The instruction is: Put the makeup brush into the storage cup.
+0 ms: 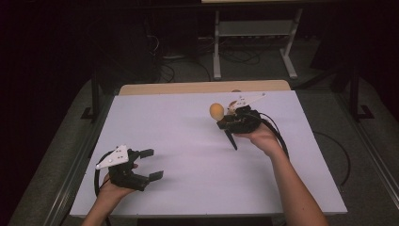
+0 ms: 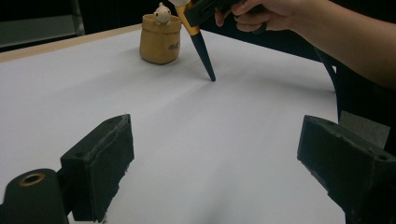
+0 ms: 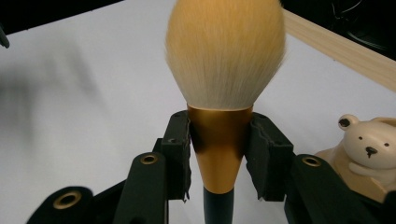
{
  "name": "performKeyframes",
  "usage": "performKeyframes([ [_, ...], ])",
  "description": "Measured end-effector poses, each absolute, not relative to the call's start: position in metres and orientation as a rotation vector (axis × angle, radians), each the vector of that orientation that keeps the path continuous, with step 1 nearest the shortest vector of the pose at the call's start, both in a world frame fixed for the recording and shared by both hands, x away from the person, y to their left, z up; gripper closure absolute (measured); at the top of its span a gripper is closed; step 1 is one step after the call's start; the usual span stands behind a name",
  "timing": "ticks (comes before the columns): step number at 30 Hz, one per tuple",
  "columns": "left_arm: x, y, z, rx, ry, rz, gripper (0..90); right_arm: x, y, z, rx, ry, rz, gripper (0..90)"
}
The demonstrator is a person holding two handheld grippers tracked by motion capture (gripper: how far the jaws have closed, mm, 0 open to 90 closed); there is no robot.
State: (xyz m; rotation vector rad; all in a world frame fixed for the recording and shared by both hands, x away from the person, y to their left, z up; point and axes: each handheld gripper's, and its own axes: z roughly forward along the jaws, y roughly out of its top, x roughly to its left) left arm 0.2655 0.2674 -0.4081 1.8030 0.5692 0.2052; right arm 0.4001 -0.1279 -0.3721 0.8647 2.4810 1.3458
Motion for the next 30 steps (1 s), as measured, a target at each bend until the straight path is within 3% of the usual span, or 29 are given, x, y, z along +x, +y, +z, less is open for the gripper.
performKeyframes([
  [30,0.267,0.270,-0.408,1.803,0.565,0.208,10.1,0.399,-0.153,-0.362,0.988,2.262,1.463,61.6],
])
